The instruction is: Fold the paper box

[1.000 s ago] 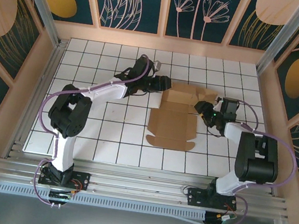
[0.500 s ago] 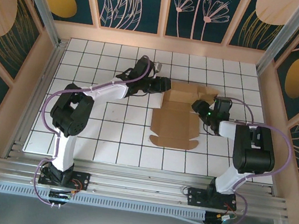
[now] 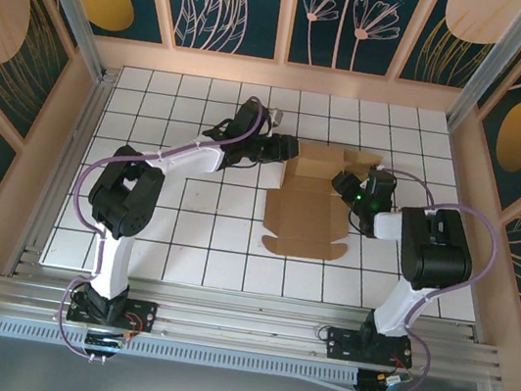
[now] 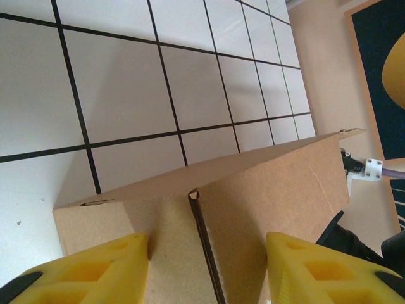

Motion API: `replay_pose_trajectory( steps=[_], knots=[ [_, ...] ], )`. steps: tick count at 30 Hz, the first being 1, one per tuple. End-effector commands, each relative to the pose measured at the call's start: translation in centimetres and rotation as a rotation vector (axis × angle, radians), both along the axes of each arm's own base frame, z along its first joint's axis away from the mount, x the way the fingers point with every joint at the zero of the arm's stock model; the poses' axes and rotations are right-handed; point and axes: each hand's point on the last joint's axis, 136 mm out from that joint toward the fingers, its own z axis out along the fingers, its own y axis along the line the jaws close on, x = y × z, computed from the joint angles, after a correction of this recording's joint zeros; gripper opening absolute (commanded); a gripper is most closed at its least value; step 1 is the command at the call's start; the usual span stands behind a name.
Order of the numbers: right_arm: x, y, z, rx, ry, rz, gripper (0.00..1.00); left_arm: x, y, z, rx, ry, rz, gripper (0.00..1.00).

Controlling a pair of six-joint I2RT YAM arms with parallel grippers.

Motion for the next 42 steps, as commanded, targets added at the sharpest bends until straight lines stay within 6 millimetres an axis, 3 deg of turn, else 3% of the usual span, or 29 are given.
replay_pose_trajectory(
  steps=[1, 8, 16, 23, 31, 42],
  knots=[
    [0.1, 0.4, 0.9, 0.004, -0.057, -0.006, 0.57, -0.6, 0.4, -2.3, 0.050, 0.044, -0.012, 0.49],
    [-0.4, 1.5, 3.5, -0.005, -0.156, 0.061, 0.56, -0.6, 0.1, -2.5, 0.048, 0.051, -0.022, 0.48],
    [-0.4, 2.5, 5.1, -0.059, -0.273, 0.090, 0.51, -0.6, 0.0, -2.7, 0.056, 0.059, -0.034, 0.48],
    [-0.2, 3.7, 4.6, -0.079, -0.276, 0.143, 0.48, -0.6, -0.1, -2.5, 0.051, 0.059, -0.033, 0.47],
    [-0.7, 6.5, 3.3, -0.008, -0.248, 0.206, 0.48, -0.6, -0.2, -2.3, 0.046, 0.057, -0.030, 0.47],
    [-0.8, 6.7, 4.4, 0.021, -0.271, 0.206, 0.48, -0.6, -0.1, -2.3, 0.043, 0.060, -0.026, 0.46]
  ],
)
